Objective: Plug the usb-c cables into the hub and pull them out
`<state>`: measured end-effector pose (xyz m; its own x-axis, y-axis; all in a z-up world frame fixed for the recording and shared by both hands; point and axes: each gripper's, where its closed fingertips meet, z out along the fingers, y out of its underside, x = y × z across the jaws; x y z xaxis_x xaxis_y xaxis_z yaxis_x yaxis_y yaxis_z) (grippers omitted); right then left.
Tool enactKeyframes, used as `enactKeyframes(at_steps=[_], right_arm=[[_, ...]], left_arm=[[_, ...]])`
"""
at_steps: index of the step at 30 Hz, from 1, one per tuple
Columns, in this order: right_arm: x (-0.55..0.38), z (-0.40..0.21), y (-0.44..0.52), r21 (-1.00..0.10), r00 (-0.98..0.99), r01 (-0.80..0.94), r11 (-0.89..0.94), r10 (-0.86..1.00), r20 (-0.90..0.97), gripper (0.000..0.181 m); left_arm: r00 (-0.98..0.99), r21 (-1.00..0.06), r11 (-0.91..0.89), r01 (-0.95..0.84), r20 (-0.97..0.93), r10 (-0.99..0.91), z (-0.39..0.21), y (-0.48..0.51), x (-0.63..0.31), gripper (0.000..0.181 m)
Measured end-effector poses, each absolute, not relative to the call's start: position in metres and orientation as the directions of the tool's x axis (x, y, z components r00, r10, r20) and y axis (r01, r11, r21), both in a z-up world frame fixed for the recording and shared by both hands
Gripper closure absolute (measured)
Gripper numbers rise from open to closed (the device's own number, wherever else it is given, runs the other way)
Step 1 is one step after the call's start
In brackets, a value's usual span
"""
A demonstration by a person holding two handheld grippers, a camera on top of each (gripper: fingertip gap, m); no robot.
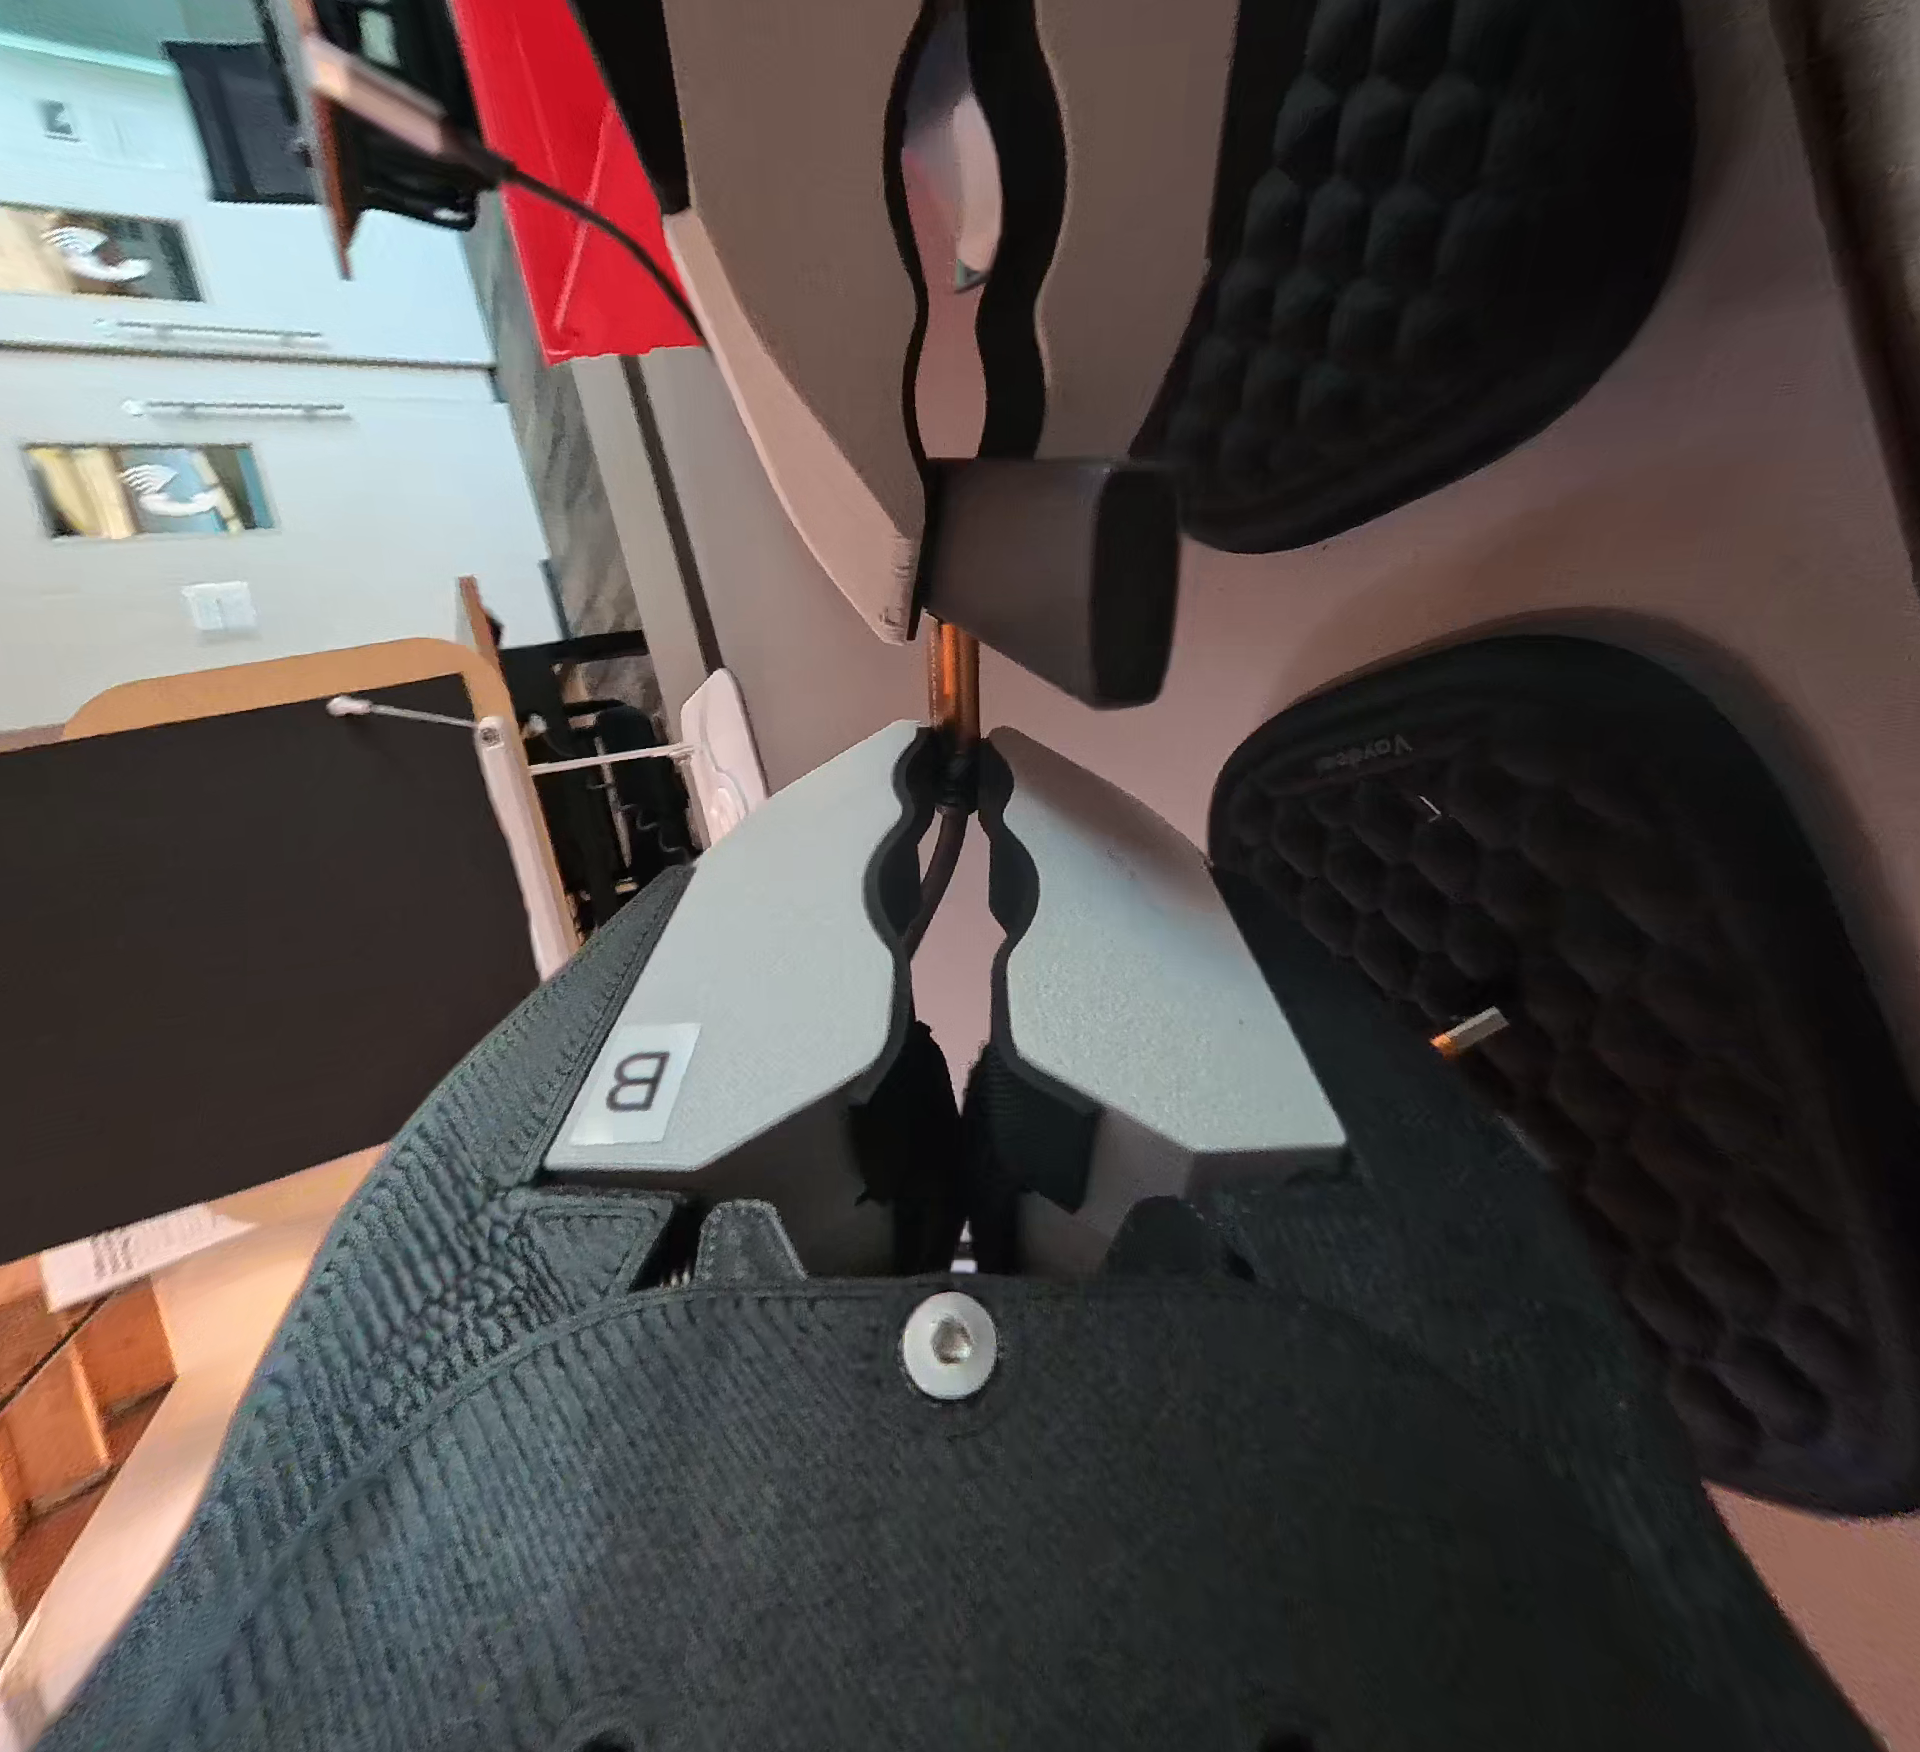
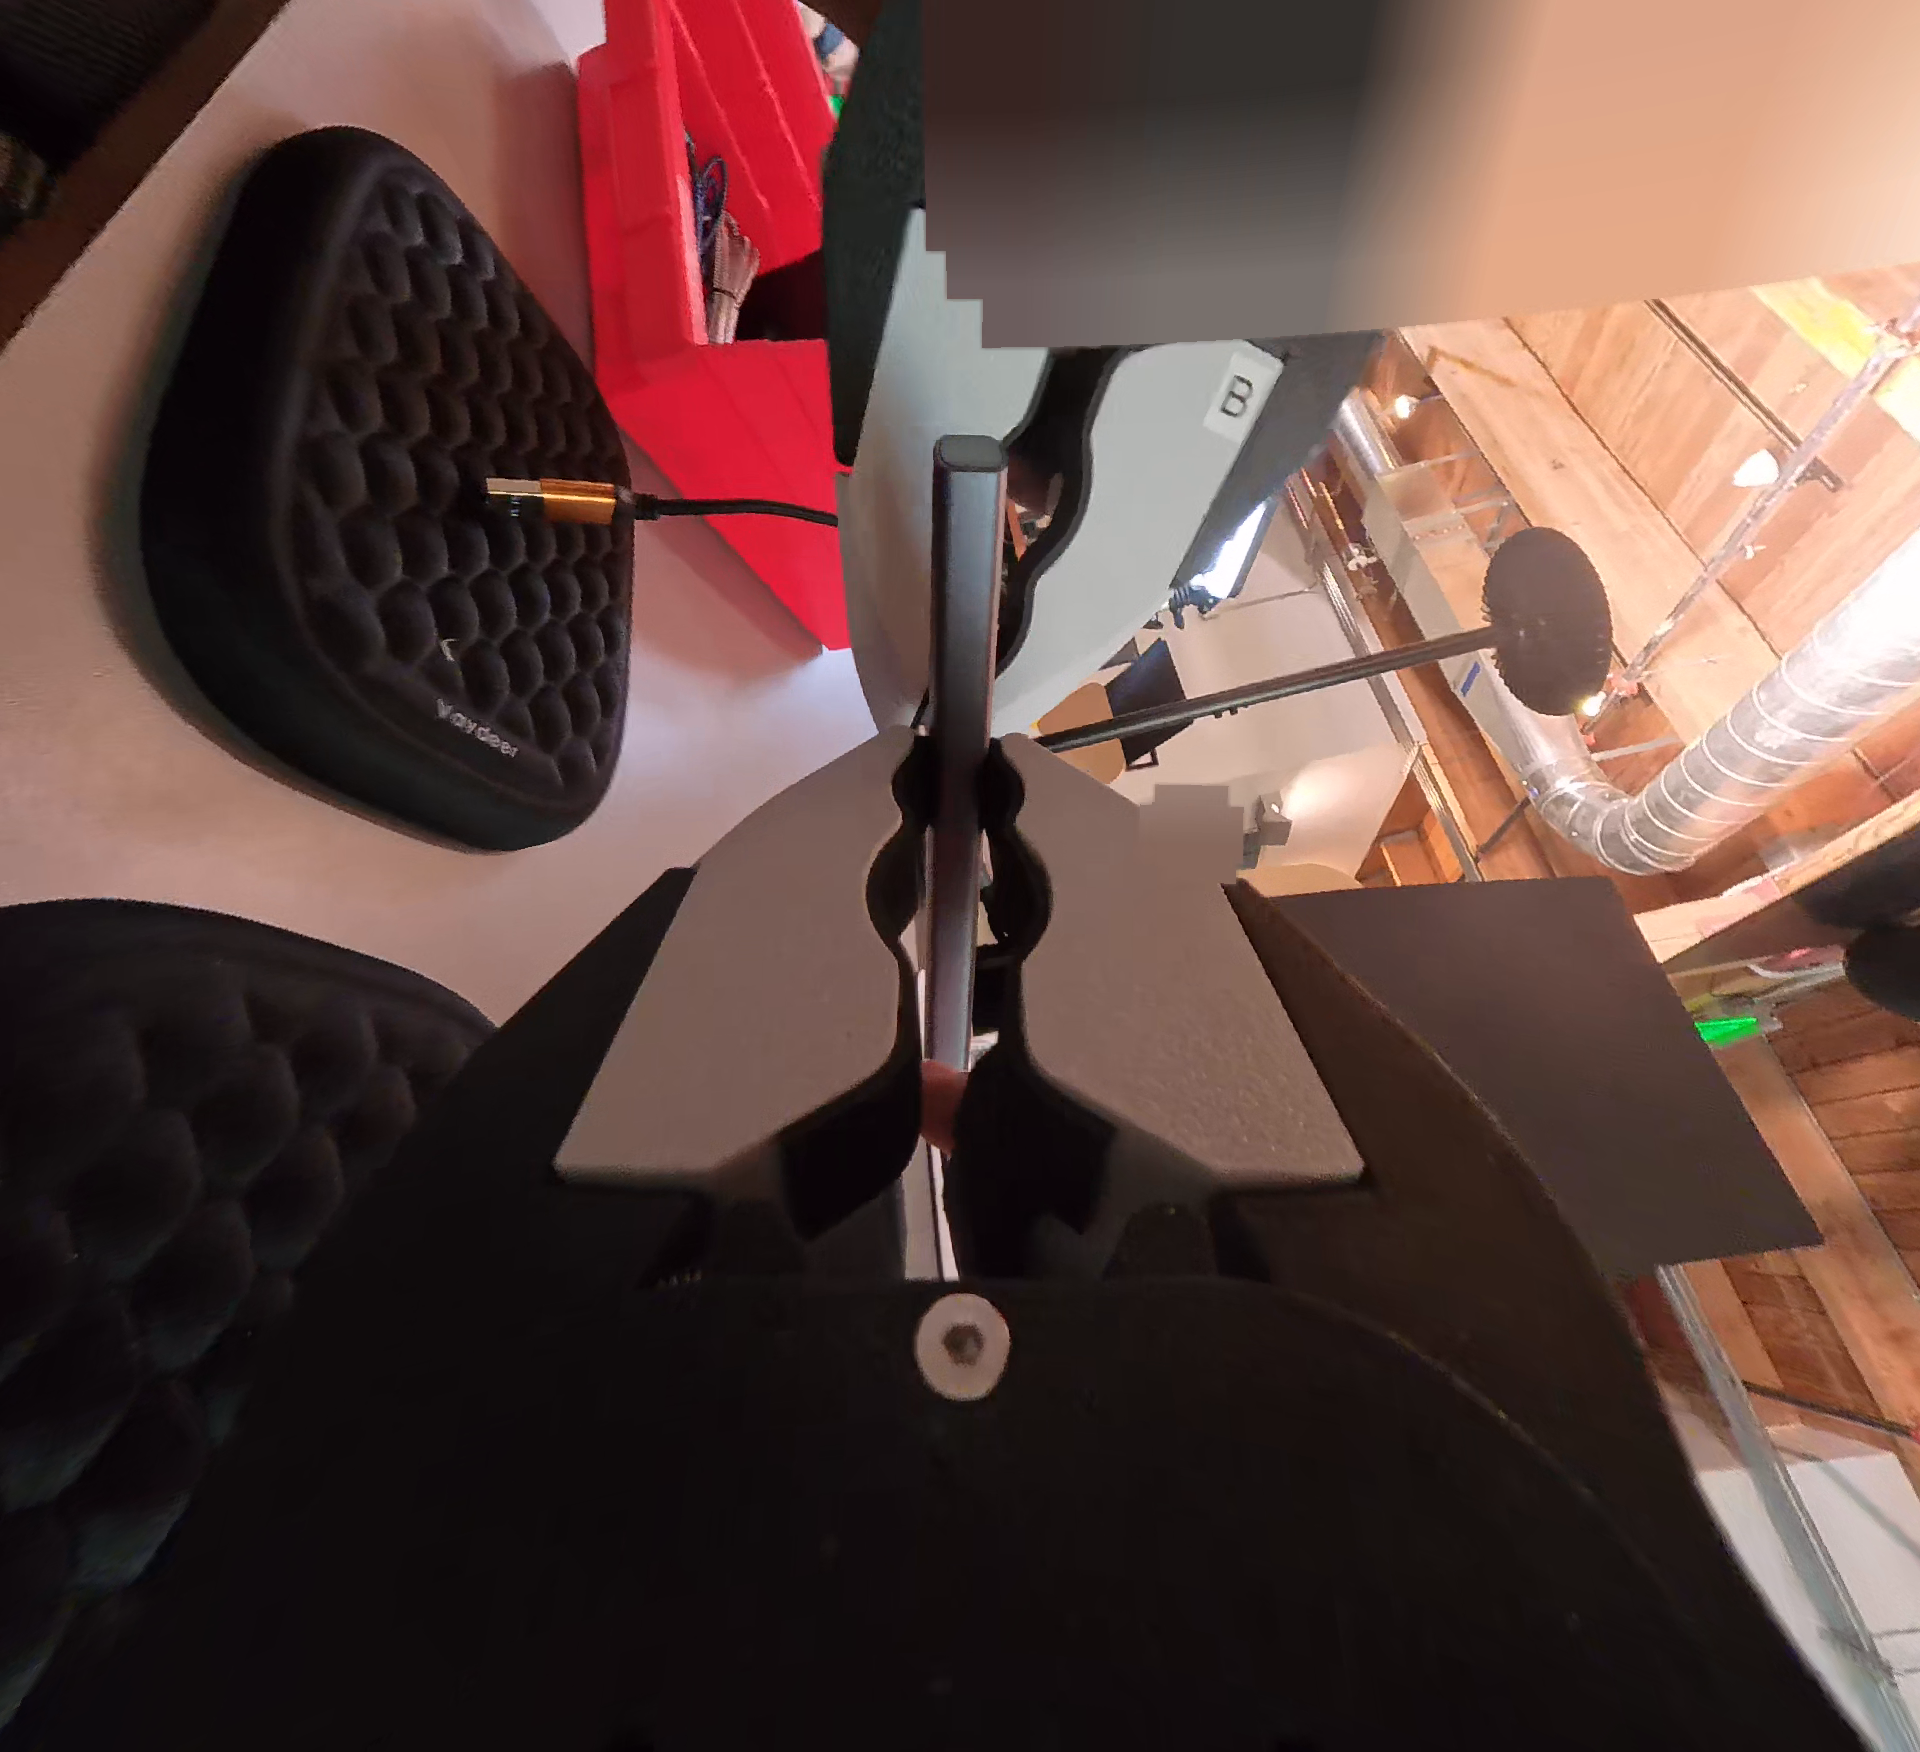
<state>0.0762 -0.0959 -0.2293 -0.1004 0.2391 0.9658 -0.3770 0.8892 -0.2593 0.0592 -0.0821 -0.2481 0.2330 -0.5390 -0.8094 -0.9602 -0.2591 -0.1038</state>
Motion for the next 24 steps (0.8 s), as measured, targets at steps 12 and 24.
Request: enactKeyframes(at_steps=[12, 24], right_arm=[[0.073, -0.189, -0.067, -0.417, 0.035, -0.357, 0.836, 0.457, 0.889, 0.172], [0.083, -0.206, -0.108, -0.612, -0.253, -0.565, 0.552, 0.590, 0.766, 0.172]], left_arm=[[0.733, -0.732, 0.043, -0.680, -0.675, 0.085, -0.149, -0.151, 0.002, 0.129], [0.471, -0.564, 0.323, -0.760, -0.821, -0.323, -0.204, -0.124, 0.113, 0.144]])
